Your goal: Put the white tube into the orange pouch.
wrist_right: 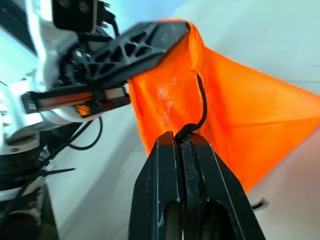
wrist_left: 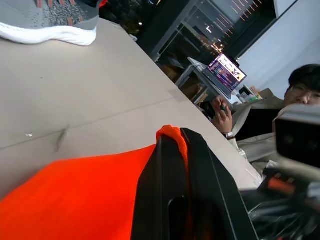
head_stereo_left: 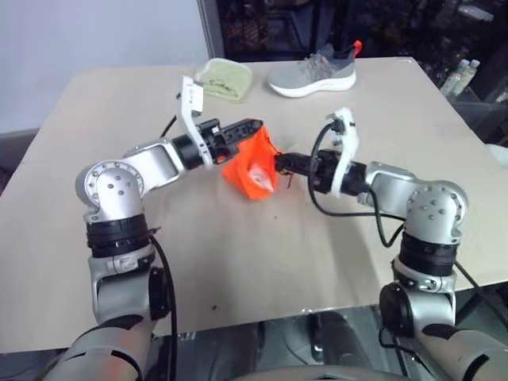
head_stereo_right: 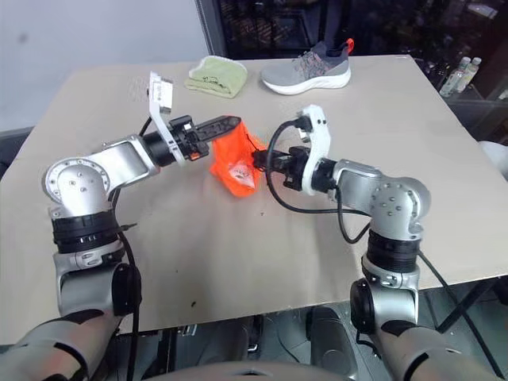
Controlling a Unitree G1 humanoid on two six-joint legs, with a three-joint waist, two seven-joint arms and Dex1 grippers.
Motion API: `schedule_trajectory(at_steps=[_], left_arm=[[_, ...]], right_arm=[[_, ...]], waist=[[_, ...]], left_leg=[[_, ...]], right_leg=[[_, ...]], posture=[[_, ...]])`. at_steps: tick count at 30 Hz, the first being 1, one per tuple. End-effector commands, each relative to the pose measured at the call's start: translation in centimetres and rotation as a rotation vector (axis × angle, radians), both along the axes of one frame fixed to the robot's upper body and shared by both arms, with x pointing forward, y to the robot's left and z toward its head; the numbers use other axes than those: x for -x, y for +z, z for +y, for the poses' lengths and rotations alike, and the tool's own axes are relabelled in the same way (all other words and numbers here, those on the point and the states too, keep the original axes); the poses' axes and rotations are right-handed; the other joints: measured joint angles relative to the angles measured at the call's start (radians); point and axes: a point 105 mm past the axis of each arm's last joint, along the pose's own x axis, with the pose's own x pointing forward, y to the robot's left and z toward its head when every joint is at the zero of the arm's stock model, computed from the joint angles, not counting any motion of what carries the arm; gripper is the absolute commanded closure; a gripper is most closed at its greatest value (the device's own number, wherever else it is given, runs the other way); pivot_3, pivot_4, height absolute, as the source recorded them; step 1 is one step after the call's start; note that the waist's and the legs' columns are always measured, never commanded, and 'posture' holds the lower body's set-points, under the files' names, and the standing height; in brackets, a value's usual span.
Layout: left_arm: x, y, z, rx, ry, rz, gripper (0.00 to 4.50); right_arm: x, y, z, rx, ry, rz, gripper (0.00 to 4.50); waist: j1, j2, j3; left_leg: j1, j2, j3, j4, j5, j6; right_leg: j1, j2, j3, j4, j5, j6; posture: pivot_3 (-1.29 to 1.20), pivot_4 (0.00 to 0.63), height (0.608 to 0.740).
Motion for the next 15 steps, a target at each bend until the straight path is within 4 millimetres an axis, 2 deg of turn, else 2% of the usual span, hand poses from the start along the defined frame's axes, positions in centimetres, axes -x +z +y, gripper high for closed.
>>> schedule_trajectory(at_steps=[1,2,3,8,12,15], left_arm=[[1.5,0.9,-0.8,-0.048,-0.075,-0.123,4.5],[2.0,0.6,-0.9,-0.07,-0.109,-0.134,4.5],[2.5,0.5,-1.1,-0.099,-0.136,-0.157,4.24],[4.4,-1.7,-1.5,-0.378,-0.227,-0.357,2.62],[5.5,-2.8,-1.2,-0.59,-0.316,-0.588,2.62],[5.6,-3.0,-1.7,-0.593,-0.344,-0.642,2.62]], right_arm=[[0.9,1.8,-0.4,-0.025,0.042,-0.051,4.42],[1.1,1.9,-0.6,-0.024,0.048,-0.049,4.42],[1.2,2.0,-0.9,-0.024,0.053,-0.047,4.49],[1.5,2.6,-2.4,0.004,0.086,-0.04,4.5],[1.6,2.8,-3.3,0.039,0.12,-0.028,4.5],[2.0,2.8,-3.5,0.073,0.149,-0.025,4.5]], waist=[[-0.001,0.0,0.0],[-0.001,0.0,0.0],[-0.001,0.0,0.0],[0.001,0.001,0.0],[0.002,0.001,0.0],[0.006,0.001,0.0]], left_leg=[[0.0,0.0,0.0,0.0,0.0,0.0],[0.0,0.0,0.001,0.0,0.0,0.0],[0.0,0.0,0.001,0.0,0.0,0.0],[0.0,0.0,0.001,-0.001,0.0,0.0],[0.0,0.001,0.003,-0.002,0.0,0.0],[0.0,0.0,0.003,-0.002,0.0,0.0]], right_leg=[[0.0,0.0,0.0,0.0,0.0,0.0],[0.0,0.0,0.001,0.0,0.0,0.0],[0.0,0.0,0.001,0.0,0.0,0.0],[0.0,0.0,0.001,-0.001,0.0,0.0],[0.0,0.0,0.001,-0.002,0.0,0.0],[0.0,-0.001,0.001,-0.003,0.0,0.0]], posture=[[0.0,0.15,0.74],[0.0,0.15,0.74],[0.0,0.15,0.74],[0.0,0.15,0.74],[0.0,0.15,0.74],[0.0,0.15,0.74]])
